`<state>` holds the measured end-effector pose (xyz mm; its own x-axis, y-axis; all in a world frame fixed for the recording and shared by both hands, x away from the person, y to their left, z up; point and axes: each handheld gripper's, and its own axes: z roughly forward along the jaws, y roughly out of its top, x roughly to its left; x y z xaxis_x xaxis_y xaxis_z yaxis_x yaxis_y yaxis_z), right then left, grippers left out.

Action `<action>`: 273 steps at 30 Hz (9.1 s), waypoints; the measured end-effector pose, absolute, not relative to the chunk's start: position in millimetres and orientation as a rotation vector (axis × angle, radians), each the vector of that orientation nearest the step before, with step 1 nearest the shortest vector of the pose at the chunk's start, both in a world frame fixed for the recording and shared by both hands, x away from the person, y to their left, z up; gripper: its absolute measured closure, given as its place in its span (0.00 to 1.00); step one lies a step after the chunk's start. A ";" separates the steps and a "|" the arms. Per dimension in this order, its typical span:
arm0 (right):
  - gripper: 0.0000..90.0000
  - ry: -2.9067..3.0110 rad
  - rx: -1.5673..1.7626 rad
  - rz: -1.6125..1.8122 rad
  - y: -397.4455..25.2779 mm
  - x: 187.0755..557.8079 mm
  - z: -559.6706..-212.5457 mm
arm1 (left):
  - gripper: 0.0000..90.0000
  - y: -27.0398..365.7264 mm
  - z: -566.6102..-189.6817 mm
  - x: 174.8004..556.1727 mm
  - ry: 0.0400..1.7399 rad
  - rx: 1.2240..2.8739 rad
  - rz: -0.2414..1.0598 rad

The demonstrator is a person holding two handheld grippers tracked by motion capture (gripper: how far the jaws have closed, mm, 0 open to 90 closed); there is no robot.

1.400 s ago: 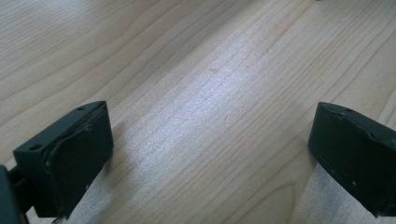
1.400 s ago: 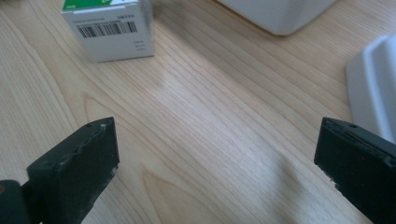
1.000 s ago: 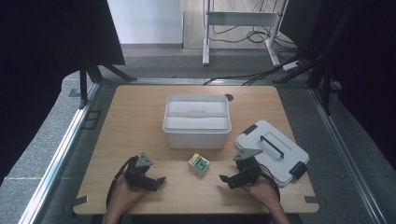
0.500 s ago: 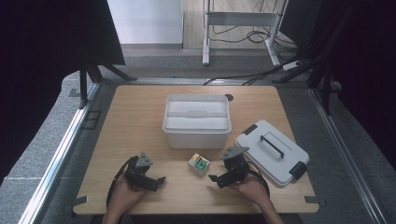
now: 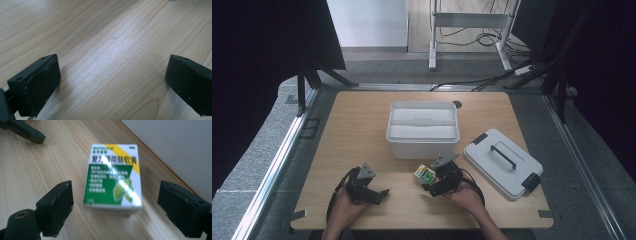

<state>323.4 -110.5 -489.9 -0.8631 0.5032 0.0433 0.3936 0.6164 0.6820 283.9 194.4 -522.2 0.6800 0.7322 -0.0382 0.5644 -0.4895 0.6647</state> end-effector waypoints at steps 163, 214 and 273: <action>0.03 2.487 0.865 1.233 -182.4 358.1 -450.6 | 0.00 151.9 -447.3 347.2 0.737 2.272 0.273; 0.02 2.532 0.971 0.990 -233.8 292.5 -508.9 | 0.00 233.4 -392.4 367.9 0.600 2.410 0.288; 0.00 2.516 0.963 1.015 -235.6 288.5 -519.3 | 0.97 54.4 -382.1 434.0 -0.010 2.612 0.074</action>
